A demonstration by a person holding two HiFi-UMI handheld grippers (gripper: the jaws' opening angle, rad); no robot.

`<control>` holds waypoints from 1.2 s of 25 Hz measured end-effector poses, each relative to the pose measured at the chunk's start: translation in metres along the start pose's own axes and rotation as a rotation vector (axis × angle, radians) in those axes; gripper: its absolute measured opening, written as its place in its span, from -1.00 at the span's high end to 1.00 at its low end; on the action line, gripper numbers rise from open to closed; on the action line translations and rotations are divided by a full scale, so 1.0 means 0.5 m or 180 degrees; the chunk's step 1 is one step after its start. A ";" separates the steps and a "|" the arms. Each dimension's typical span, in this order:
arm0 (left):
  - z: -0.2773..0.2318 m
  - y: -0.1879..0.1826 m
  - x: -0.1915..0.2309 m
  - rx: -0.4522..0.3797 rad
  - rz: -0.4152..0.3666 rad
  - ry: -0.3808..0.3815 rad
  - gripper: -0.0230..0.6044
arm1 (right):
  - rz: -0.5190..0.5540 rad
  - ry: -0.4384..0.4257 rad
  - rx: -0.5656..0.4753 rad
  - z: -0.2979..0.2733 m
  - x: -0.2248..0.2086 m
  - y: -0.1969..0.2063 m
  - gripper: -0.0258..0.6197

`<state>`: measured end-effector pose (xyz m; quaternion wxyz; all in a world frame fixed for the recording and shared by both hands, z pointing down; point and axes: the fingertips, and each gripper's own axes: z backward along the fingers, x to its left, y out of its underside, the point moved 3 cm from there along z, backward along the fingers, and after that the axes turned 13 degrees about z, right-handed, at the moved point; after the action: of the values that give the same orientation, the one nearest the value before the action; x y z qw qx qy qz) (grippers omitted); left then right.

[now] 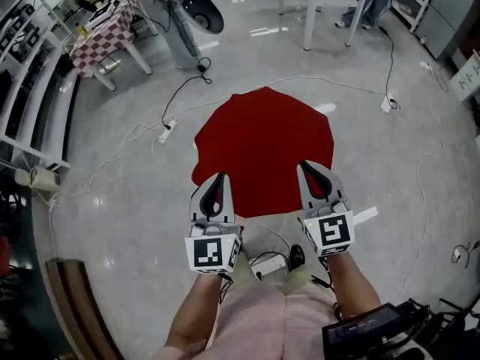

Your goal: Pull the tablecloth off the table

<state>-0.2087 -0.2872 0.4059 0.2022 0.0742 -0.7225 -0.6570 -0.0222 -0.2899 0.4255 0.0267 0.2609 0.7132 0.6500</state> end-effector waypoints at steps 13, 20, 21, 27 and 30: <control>-0.014 0.186 0.006 0.0441 0.0149 0.0107 0.85 | -0.0122 -0.0140 0.0366 0.001 0.039 0.177 0.85; -0.009 0.290 0.014 0.0691 0.0177 0.0147 0.85 | -0.0133 -0.0230 0.0432 0.004 0.080 0.261 0.85; -0.008 0.305 0.015 0.0714 0.0182 0.0151 0.84 | -0.0125 -0.0245 0.0398 0.003 0.086 0.268 0.85; -0.004 0.400 0.020 0.0861 0.0247 0.0169 0.84 | -0.0129 -0.0364 0.0375 -0.001 0.126 0.330 0.84; 0.002 0.444 0.023 0.0920 0.0295 0.0199 0.84 | -0.0171 -0.0430 0.0431 0.001 0.147 0.368 0.81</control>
<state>-0.1841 -0.2627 0.6257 0.2418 0.0895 -0.8055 -0.5336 -0.0233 -0.2559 0.6210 0.0744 0.2862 0.7589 0.5803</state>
